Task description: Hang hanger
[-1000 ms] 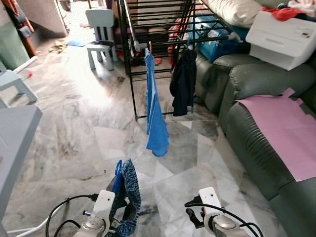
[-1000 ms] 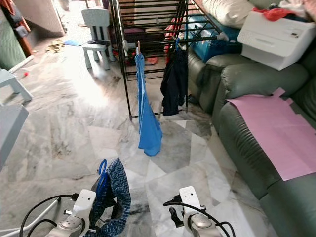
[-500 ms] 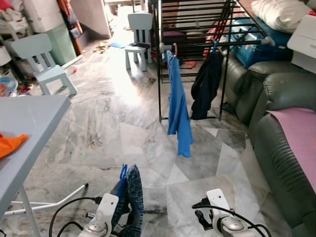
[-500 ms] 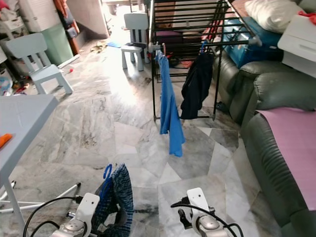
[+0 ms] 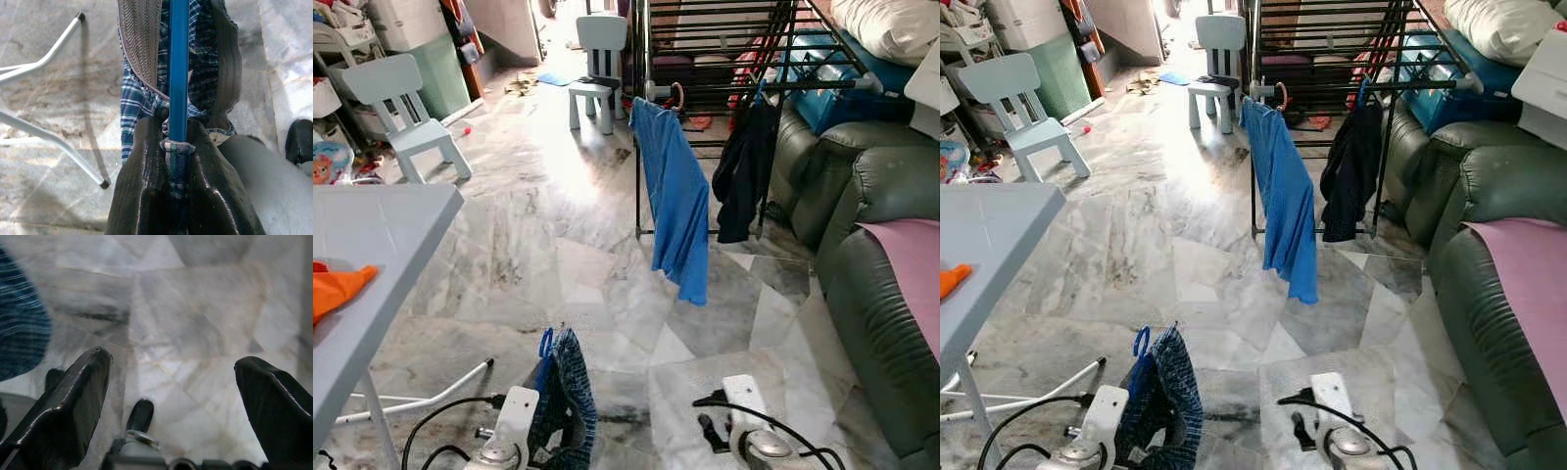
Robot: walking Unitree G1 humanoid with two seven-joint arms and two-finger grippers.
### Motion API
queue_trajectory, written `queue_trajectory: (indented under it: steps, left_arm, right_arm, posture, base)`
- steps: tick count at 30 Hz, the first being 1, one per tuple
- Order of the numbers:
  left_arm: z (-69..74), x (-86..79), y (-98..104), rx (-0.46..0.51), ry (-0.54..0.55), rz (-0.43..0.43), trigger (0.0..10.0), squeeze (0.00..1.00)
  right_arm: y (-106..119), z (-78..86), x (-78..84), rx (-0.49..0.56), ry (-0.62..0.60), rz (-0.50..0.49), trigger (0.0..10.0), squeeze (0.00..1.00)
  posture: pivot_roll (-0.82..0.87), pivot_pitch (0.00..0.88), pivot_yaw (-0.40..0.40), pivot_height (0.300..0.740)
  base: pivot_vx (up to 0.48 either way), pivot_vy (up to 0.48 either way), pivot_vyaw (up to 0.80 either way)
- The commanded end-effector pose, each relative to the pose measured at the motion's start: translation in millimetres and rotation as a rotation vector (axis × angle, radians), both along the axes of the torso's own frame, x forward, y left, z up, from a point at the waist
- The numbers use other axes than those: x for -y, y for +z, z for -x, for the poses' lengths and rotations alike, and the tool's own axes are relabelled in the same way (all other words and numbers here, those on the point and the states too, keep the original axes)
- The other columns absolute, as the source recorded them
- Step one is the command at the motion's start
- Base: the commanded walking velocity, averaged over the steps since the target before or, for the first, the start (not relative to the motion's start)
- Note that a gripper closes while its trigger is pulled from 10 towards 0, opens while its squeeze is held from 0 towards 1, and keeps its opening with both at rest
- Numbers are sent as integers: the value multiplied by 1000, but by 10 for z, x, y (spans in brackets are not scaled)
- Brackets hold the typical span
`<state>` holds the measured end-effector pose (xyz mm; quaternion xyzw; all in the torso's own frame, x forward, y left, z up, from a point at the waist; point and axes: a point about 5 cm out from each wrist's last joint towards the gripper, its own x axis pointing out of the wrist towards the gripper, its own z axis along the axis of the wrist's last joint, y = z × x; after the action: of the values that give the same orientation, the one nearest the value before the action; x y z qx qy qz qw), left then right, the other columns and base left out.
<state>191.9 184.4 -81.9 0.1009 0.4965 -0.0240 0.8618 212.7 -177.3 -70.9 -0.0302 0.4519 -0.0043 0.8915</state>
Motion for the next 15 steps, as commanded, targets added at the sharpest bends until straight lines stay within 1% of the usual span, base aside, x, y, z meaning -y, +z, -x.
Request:
queue_trajectory:
  steps: [1, 5, 6, 8, 13, 15]
  left_arm:
    - [2, -42, 4, -4, 2, -7, 10000, 0]
    - [-19, -27, 13, -5, -30, -14, 10000, 0]
    - [-37, -18, 21, -2, -44, -18, 10000, 0]
    - [-41, -6, 21, 1, -31, -7, 10000, 0]
    - [-66, -14, 34, 7, 14, 15, 10000, 0]
    - [-106, -16, 55, 16, -5, 1, 10000, 0]
  right_arm:
    - [-7, 5, -2, -14, -37, 1, 10000, 0]
    - [-12, 27, 71, -16, -101, 13, 10000, 0]
    - [-15, 36, 91, -18, -124, 7, 10000, 0]
    - [-31, 67, 106, -31, -142, 2, 10000, 0]
    - [-61, 132, 147, -59, -155, 8, 10000, 0]
    - [-67, 147, 169, -67, -132, 27, 10000, 0]
  posture:
    - [-21, 0, 65, 740]
    - [-41, 0, 81, 740]
    - [-58, 0, 96, 740]
    - [-66, 0, 102, 740]
    - [-78, 0, 105, 740]
    - [-83, 0, 108, 740]
  base:
    - [0, 0, 0]
    - [0, 0, 0]
    - [0, 0, 0]
    - [0, 0, 0]
    - [0, 0, 0]
    - [0, 0, 0]
